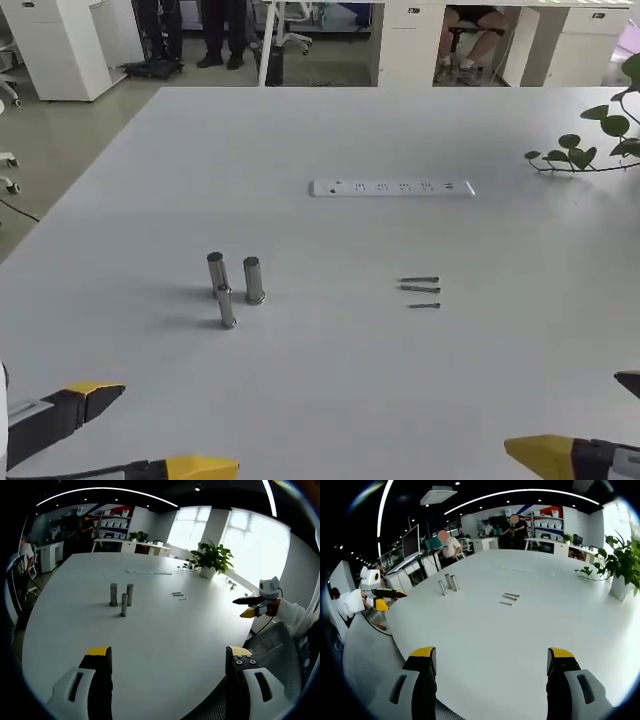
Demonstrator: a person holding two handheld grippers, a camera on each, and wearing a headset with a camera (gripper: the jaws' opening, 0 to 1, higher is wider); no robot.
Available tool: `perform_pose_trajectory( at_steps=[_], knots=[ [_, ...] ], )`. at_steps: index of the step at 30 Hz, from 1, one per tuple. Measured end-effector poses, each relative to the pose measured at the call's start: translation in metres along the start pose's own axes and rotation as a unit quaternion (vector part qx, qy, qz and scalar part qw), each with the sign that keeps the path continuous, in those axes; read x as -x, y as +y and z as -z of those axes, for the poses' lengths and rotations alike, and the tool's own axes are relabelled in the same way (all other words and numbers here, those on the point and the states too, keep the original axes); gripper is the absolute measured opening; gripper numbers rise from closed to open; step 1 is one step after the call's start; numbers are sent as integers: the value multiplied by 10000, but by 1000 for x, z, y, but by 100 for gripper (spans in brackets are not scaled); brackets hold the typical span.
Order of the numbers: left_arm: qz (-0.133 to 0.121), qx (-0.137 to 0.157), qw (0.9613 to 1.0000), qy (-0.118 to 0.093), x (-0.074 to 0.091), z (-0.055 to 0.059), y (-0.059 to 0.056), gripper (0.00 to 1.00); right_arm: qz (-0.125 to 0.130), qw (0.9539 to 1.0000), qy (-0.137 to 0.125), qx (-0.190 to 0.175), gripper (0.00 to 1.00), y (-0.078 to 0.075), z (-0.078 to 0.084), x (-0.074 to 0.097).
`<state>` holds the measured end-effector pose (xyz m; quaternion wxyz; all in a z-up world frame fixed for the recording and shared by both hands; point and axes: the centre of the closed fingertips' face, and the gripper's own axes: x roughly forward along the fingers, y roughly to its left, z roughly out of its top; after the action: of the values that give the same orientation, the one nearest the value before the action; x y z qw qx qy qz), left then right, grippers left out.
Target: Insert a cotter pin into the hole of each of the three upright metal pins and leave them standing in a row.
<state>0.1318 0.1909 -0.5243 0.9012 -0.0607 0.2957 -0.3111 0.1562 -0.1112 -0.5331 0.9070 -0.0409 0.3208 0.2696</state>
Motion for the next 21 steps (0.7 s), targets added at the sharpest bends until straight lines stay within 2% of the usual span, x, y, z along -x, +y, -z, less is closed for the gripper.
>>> perform_pose_trajectory(
  at_steps=[15, 21],
  knots=[
    [-93, 65, 9999, -49, 2, -4, 9, 93, 38, 10000, 31, -24, 90, -2, 0, 0],
    [-227, 131, 9996, -77, 0, -8, 20, 93, 73, 10000, 34, -56, 90, -4, 0, 0]
  ],
)
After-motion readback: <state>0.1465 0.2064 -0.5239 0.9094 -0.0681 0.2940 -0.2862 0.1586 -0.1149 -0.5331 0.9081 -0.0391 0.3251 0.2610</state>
